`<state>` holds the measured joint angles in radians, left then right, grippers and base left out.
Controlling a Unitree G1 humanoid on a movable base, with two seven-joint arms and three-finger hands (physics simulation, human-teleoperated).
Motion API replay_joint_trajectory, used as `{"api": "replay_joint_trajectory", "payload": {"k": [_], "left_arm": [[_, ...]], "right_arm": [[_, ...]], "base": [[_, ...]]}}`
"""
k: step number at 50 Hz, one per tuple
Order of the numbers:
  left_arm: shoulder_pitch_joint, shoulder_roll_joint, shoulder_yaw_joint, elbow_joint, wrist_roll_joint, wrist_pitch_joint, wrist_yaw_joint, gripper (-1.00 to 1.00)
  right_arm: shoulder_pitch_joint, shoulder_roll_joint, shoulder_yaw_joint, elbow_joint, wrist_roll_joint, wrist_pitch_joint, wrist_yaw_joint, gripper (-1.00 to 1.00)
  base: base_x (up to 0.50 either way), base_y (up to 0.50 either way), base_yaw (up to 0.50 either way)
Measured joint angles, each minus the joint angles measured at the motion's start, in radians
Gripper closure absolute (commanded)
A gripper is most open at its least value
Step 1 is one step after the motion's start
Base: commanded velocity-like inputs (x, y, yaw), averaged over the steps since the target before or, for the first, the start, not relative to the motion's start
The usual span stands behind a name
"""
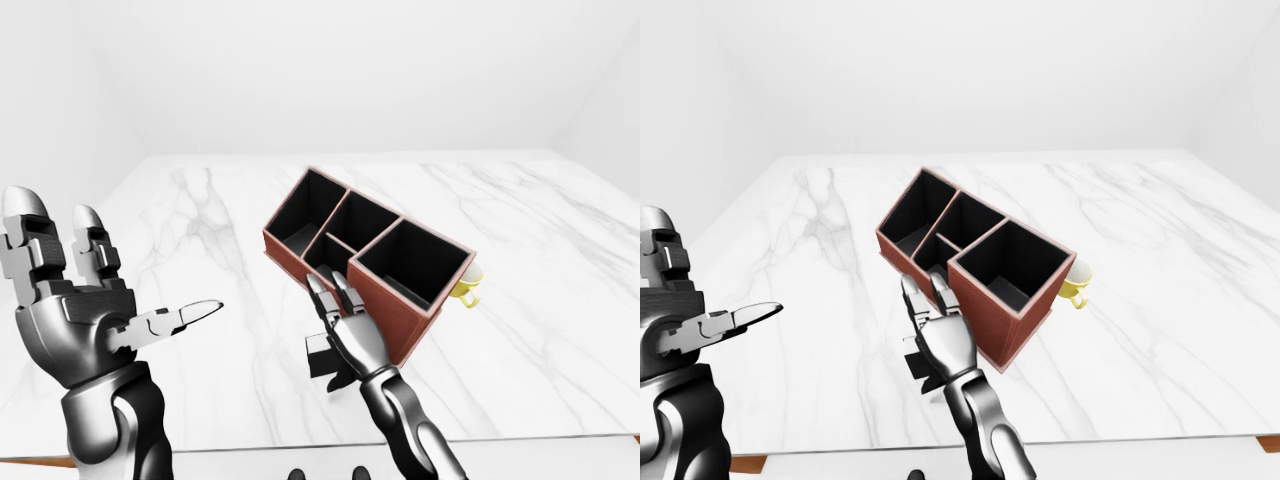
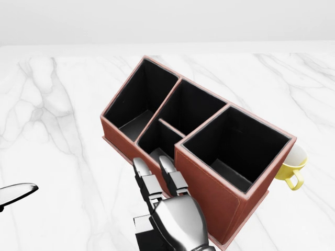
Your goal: Pick up the book and place it in the right compartment of the caddy.
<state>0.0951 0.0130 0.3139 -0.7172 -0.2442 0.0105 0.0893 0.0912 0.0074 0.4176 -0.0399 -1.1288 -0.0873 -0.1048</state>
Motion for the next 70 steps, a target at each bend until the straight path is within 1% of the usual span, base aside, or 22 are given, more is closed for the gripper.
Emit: {"api": "replay_joint_trajectory", "payload": {"k": [31, 32, 33, 34, 35, 36, 57, 62, 70], "left_arm": [[0.002, -0.001, -0.001, 0.001, 0.0, -0.001, -0.001, -1.0], [0.001, -0.001, 0.0, 0.001, -0.001, -0.001, -0.001, -1.0], [0.001, -0.001, 0.0, 0.001, -0.001, -0.001, -0.001, -1.0], [0.001, -0.001, 0.0, 0.001, -0.001, -0.001, -0.001, -1.0], [0.001, -0.001, 0.0, 0.002, -0.001, -0.001, -0.001, -1.0], [0.001, 0.0, 0.0, 0.002, -0.001, -0.001, -0.001, -1.0], [0.0, 0.001, 0.0, 0.005, -0.003, -0.003, 0.0, -1.0], [0.001, 0.0, 0.001, 0.002, -0.004, 0.0, -0.001, -1.0], [0.003, -0.001, 0.0, 0.001, -0.003, 0.001, -0.002, -1.0]], "right_arm": [[-0.025, 0.016, -0.012, 0.137, 0.005, 0.0, -0.003, -1.0], [-0.025, 0.017, -0.012, 0.14, 0.005, 0.0, -0.003, -0.27], [-0.026, 0.017, -0.012, 0.142, 0.005, 0.0, -0.004, 0.19], [-0.026, 0.017, -0.011, 0.145, 0.004, 0.0, -0.004, 0.19], [-0.026, 0.017, -0.011, 0.148, 0.004, 0.0, -0.004, 0.91], [-0.027, 0.017, -0.011, 0.147, 0.002, 0.0, -0.007, 1.0], [-0.029, 0.02, 0.001, 0.14, -0.002, 0.0, 0.006, 1.0], [-0.017, 0.016, 0.001, 0.118, 0.001, 0.0, 0.018, 1.0], [0.008, 0.008, 0.003, 0.024, 0.049, 0.0, 0.06, 1.0]], "base": [[0.0, 0.0, 0.0], [0.0, 0.0, 0.0], [0.0, 0.0, 0.0], [0.0, 0.0, 0.0], [0.0, 0.0, 0.0], [0.0, 0.0, 0.0], [0.0, 0.0, 0.0], [0.0, 0.0, 0.0], [0.0, 0.0, 0.0]]}}
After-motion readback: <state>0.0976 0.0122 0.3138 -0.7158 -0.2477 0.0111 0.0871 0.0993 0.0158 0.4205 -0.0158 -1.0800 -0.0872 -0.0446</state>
